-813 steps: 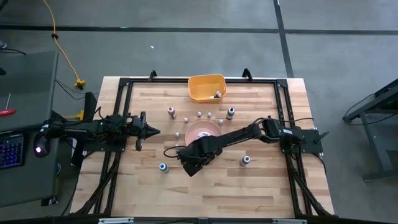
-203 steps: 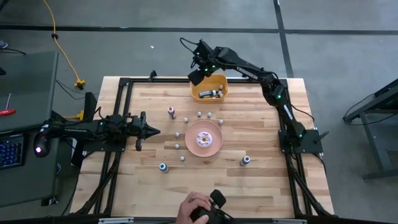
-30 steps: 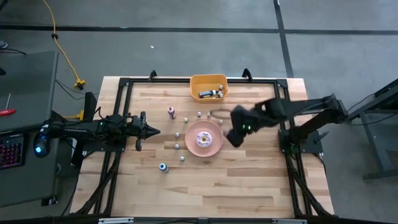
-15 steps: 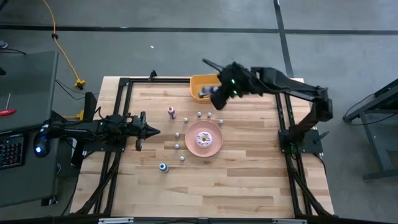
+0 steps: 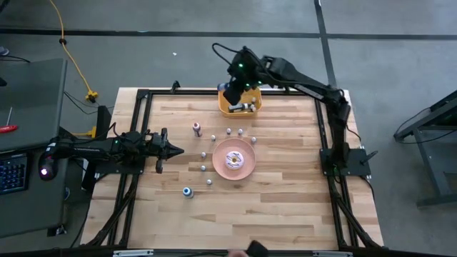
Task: Pick & Place food coloring
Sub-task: Put the large purple food coloring bottle into the orange bin
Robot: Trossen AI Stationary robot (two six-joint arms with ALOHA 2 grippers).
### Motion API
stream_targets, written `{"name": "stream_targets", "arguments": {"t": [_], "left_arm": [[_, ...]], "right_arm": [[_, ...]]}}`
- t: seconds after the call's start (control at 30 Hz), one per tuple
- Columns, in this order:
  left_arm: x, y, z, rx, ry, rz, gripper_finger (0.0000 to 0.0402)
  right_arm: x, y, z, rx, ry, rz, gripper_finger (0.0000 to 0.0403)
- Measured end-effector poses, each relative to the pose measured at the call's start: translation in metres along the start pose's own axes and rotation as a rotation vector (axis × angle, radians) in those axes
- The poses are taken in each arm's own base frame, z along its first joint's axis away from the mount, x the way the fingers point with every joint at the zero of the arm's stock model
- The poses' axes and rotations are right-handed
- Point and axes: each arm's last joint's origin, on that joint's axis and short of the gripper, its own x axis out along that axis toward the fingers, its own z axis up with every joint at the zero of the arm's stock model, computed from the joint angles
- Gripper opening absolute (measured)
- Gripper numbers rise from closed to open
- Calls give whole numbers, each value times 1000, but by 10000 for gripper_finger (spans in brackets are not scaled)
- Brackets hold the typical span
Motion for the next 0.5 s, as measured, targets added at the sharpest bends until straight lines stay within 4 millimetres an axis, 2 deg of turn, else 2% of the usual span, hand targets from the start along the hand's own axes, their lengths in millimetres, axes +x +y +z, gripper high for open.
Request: {"name": "stream_targets", "arguments": {"t": [0.23,0.5], "left_arm": [[0,0,0,0,0,0,1],[0,0,0,0,0,0,1]], "right_arm": [[43,-31,-5,-81,83,-36,112],[48,-49,0,-102,44,-115,112]]}}
